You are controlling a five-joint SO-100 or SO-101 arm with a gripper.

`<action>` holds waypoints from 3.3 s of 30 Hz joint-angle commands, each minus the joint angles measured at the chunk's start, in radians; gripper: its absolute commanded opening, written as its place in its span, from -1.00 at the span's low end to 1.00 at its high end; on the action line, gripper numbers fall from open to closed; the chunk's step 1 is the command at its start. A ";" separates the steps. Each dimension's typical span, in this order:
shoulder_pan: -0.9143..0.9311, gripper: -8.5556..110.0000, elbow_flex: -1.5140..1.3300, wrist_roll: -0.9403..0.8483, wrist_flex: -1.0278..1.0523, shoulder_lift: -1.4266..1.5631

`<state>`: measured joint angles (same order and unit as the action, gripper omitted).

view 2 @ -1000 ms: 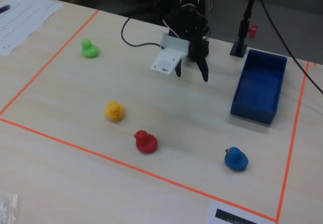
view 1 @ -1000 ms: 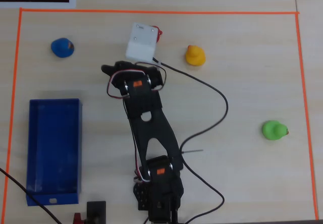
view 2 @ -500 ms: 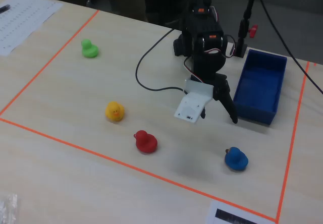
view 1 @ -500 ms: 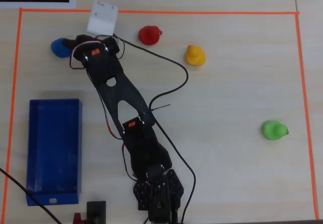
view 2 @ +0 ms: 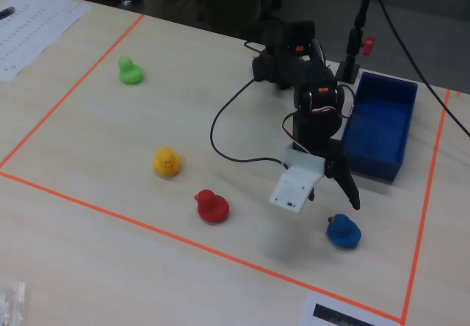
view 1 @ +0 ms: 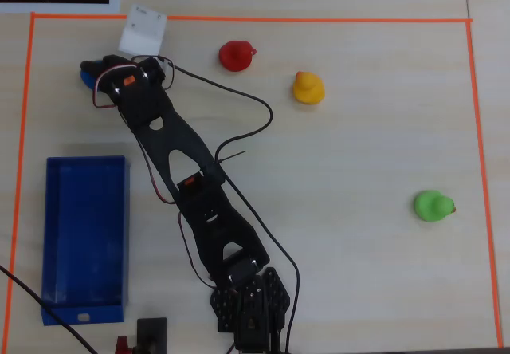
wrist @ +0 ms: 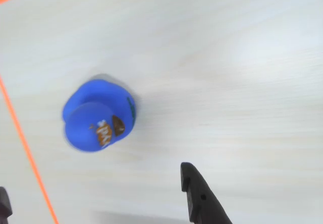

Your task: Grasp blue duck and put it into box.

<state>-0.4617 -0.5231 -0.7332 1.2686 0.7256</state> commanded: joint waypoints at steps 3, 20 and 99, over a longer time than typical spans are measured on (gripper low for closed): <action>-0.038 -0.13 0.199 0.052 -0.029 -0.075; -0.014 -0.15 0.225 0.038 -0.147 -0.170; 0.066 -0.86 -1.827 -0.091 -0.541 1.591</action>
<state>-0.4694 -2.0233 -0.7777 0.9603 2.0709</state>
